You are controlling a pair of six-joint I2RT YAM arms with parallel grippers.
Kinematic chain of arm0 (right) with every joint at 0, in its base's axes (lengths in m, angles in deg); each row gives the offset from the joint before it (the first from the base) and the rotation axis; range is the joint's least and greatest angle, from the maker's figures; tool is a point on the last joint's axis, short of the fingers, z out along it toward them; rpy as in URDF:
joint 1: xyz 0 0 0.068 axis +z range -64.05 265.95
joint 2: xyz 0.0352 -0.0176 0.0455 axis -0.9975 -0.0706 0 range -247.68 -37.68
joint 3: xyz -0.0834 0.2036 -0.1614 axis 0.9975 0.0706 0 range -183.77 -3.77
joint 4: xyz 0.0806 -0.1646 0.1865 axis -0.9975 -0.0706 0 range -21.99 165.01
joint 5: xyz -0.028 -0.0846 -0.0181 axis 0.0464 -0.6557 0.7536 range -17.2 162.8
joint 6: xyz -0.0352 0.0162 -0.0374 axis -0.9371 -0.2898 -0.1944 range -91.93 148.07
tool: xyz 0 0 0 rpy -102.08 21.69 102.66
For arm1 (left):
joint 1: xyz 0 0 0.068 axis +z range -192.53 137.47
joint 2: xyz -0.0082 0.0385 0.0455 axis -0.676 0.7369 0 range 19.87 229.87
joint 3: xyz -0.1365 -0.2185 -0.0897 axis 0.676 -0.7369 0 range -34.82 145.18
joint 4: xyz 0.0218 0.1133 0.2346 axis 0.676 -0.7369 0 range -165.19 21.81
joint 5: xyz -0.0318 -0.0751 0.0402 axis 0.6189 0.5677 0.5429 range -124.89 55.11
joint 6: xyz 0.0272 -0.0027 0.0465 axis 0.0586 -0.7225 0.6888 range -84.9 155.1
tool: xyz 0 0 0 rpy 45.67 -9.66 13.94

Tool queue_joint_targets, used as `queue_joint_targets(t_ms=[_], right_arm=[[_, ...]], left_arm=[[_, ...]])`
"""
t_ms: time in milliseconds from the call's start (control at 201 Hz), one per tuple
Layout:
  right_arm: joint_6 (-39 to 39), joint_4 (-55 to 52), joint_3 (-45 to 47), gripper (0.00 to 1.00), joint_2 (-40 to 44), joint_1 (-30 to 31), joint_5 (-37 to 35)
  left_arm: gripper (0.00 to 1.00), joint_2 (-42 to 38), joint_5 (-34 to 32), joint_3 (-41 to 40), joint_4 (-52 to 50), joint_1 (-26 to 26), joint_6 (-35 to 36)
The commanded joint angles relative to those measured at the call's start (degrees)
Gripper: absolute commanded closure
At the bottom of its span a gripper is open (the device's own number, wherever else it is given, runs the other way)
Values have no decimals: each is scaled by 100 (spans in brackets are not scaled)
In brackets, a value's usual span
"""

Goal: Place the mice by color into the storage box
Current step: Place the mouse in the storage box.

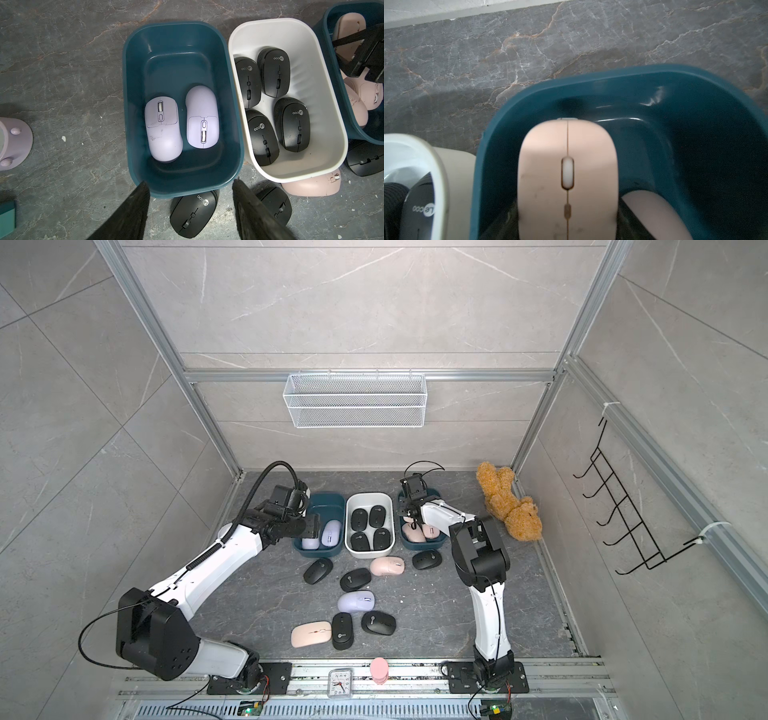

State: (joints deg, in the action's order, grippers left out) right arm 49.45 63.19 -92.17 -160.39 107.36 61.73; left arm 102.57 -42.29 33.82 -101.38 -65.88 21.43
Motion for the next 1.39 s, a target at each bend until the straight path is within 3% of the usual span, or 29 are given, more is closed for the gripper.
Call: queue_joint_targets(t_ms=[0,294,822,1096,1389], right_arm=[[54,-387,-170,44,-196,68,113],[120,-461,-162,34,-97,70,103],[206,-453,313,34,1009,133,199],[265,-469,1441,35,2391,470,268],[401,-516,2999,36,3842,1026,830]], left_arm=[[34,-140,-95,167,-39,24,96],[34,-157,-95,166,-44,24,97],[34,-307,-87,141,-41,24,76],[34,-368,-112,123,-58,21,91],[34,-325,-139,114,-59,20,99]])
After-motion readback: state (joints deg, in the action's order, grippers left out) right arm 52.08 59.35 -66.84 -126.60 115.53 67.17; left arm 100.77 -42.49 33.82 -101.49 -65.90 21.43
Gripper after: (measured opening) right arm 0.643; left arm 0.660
